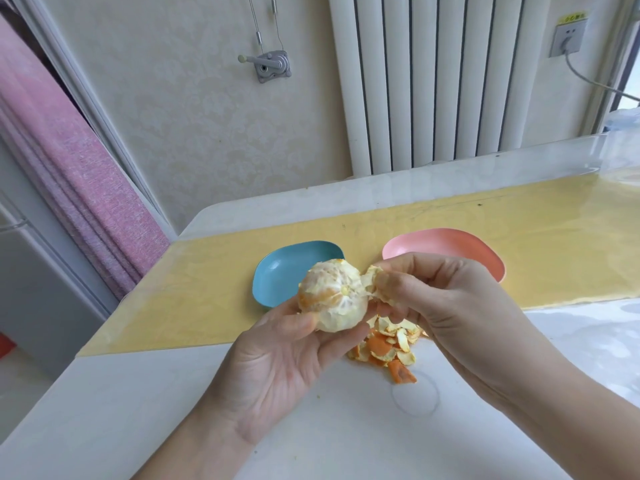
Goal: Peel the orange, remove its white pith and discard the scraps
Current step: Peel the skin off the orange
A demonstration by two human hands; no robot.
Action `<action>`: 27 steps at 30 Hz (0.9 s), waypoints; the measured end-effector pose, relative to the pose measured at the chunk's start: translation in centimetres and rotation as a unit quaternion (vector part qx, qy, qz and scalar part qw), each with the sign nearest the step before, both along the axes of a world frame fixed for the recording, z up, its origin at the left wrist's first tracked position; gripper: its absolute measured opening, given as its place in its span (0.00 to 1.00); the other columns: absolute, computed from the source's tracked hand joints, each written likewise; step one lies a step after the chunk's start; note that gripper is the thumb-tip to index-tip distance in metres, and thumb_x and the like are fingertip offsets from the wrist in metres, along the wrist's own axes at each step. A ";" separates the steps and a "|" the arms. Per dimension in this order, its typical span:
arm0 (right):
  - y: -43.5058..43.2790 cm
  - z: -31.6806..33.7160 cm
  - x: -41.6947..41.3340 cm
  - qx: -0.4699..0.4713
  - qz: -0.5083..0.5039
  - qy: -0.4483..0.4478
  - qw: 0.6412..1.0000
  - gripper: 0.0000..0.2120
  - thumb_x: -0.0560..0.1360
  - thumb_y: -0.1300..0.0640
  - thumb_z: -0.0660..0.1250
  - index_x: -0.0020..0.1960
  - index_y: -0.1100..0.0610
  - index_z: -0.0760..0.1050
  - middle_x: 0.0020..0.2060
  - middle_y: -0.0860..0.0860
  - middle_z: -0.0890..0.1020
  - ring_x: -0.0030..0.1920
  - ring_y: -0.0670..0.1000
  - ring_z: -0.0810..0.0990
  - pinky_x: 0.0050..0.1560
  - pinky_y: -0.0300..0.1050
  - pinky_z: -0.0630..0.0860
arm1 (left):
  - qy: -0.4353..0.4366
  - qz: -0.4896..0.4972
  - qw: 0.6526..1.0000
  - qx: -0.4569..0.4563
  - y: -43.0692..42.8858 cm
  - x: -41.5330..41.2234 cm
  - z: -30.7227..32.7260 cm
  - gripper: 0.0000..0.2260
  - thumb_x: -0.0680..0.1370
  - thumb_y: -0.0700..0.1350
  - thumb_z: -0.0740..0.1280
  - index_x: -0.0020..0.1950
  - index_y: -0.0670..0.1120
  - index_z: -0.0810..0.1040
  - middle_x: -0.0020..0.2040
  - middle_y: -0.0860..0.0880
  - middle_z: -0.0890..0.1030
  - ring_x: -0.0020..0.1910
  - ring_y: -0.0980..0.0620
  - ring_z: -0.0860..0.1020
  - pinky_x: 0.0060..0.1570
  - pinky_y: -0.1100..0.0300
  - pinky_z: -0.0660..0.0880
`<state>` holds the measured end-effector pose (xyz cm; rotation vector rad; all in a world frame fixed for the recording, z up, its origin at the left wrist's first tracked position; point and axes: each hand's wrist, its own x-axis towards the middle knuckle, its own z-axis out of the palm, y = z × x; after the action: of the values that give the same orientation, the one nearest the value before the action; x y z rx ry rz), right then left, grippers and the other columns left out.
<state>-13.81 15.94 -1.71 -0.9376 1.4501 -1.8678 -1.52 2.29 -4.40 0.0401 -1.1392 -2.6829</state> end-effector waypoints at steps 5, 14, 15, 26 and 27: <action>0.0 -0.3 0.7 -0.014 -0.024 0.126 0.992 0.11 0.63 0.47 0.75 0.43 0.51 0.84 0.36 0.50 0.83 0.37 0.50 0.81 0.41 0.45 0.80 | 0.021 0.026 0.999 0.003 0.1 0.1 -0.2 0.22 0.67 0.33 0.72 0.61 0.34 0.77 0.63 0.35 0.76 0.63 0.40 0.76 0.58 0.52 0.76; -0.2 -1.3 0.9 -0.047 -0.145 0.264 0.952 0.05 0.63 0.51 0.78 0.37 0.45 0.84 0.30 0.44 0.80 0.29 0.44 0.75 0.31 0.30 0.68 | -0.012 0.142 0.984 -0.103 1.3 -0.4 -0.2 0.31 0.58 0.38 0.82 0.60 0.43 0.79 0.59 0.40 0.80 0.58 0.45 0.80 0.54 0.58 0.77; -0.2 -1.3 0.8 -0.042 -0.157 0.288 0.944 0.04 0.64 0.52 0.76 0.36 0.43 0.83 0.29 0.43 0.79 0.29 0.44 0.75 0.30 0.30 0.68 | -0.019 0.156 0.981 -0.111 1.3 -0.4 -0.2 0.32 0.56 0.39 0.83 0.59 0.44 0.80 0.58 0.41 0.80 0.57 0.45 0.80 0.53 0.59 0.77; -0.3 -1.4 -0.6 0.006 -0.206 0.270 0.941 0.12 0.67 0.62 0.74 0.30 0.49 0.78 0.22 0.40 0.75 0.25 0.41 0.72 0.28 0.26 0.64 | -0.031 0.131 0.978 -0.157 1.6 -0.1 0.0 0.32 0.56 0.42 0.83 0.60 0.48 0.80 0.56 0.45 0.81 0.60 0.41 0.77 0.62 0.50 0.73; -0.4 -1.5 -1.2 0.022 -0.200 0.267 0.942 0.09 0.68 0.61 0.74 0.32 0.50 0.80 0.24 0.39 0.76 0.26 0.40 0.73 0.29 0.26 0.65 | -0.028 0.120 0.981 -0.153 1.6 0.0 -0.1 0.32 0.57 0.41 0.82 0.61 0.47 0.80 0.56 0.44 0.80 0.62 0.38 0.76 0.59 0.50 0.76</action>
<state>-14.98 15.57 -3.24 -1.2699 2.1311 -1.9303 -1.57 3.86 -4.46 0.1904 -1.4500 -2.2869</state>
